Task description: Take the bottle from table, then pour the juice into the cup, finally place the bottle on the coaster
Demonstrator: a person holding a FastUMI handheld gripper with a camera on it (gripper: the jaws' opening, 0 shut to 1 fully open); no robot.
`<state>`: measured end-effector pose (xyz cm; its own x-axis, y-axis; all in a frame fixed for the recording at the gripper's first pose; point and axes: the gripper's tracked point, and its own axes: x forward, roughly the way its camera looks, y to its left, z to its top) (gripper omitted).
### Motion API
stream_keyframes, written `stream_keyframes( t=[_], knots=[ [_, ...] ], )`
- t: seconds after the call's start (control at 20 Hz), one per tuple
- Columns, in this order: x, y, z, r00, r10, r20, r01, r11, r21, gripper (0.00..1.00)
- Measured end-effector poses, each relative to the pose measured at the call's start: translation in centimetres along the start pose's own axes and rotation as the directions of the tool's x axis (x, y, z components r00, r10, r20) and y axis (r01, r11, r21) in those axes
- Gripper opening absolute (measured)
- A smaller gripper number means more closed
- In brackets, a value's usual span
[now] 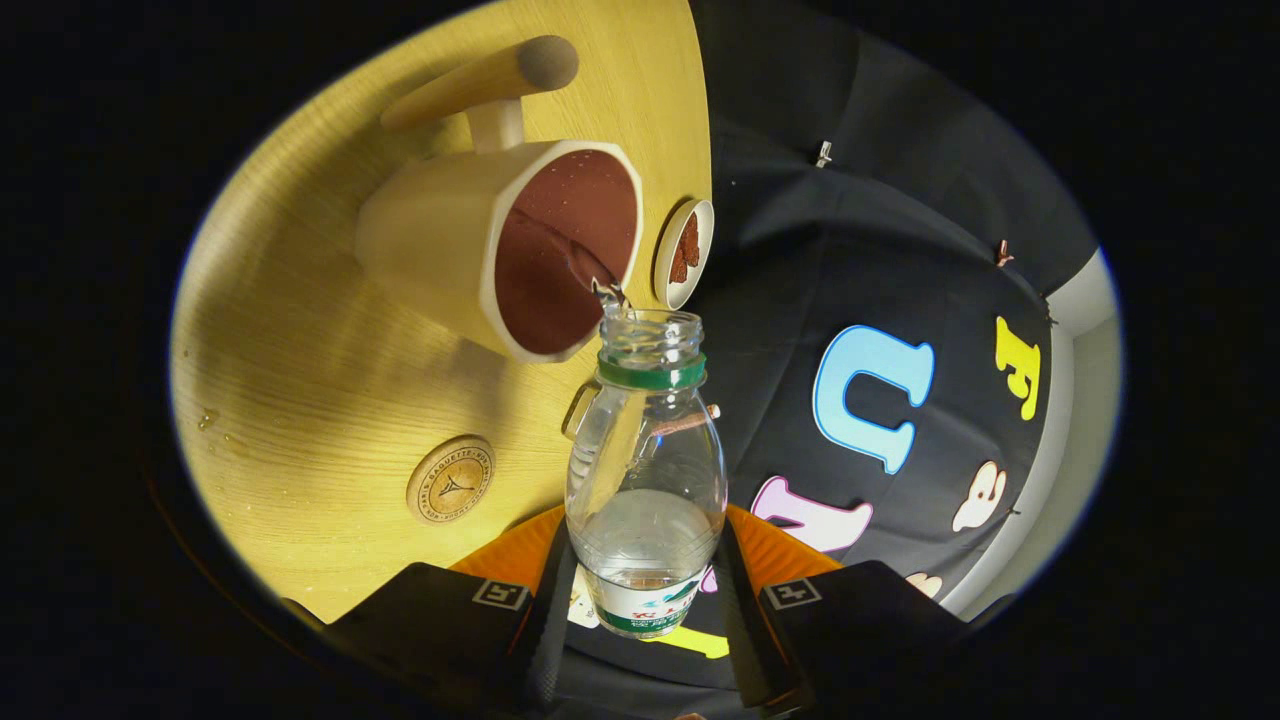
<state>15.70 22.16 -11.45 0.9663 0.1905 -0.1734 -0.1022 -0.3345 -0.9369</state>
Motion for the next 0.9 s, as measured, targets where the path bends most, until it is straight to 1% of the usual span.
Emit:
stream_keyframes(
  t=[0.2, 0.9],
  knots=[
    [0.3, 0.1, -0.3, 1.000, 0.012, -0.007, -0.012, 1.000, -0.010, 0.70],
    [0.3, -0.9, 1.1, 0.999, -0.014, 0.042, 0.019, 0.992, -0.122, 0.70]
  ],
)
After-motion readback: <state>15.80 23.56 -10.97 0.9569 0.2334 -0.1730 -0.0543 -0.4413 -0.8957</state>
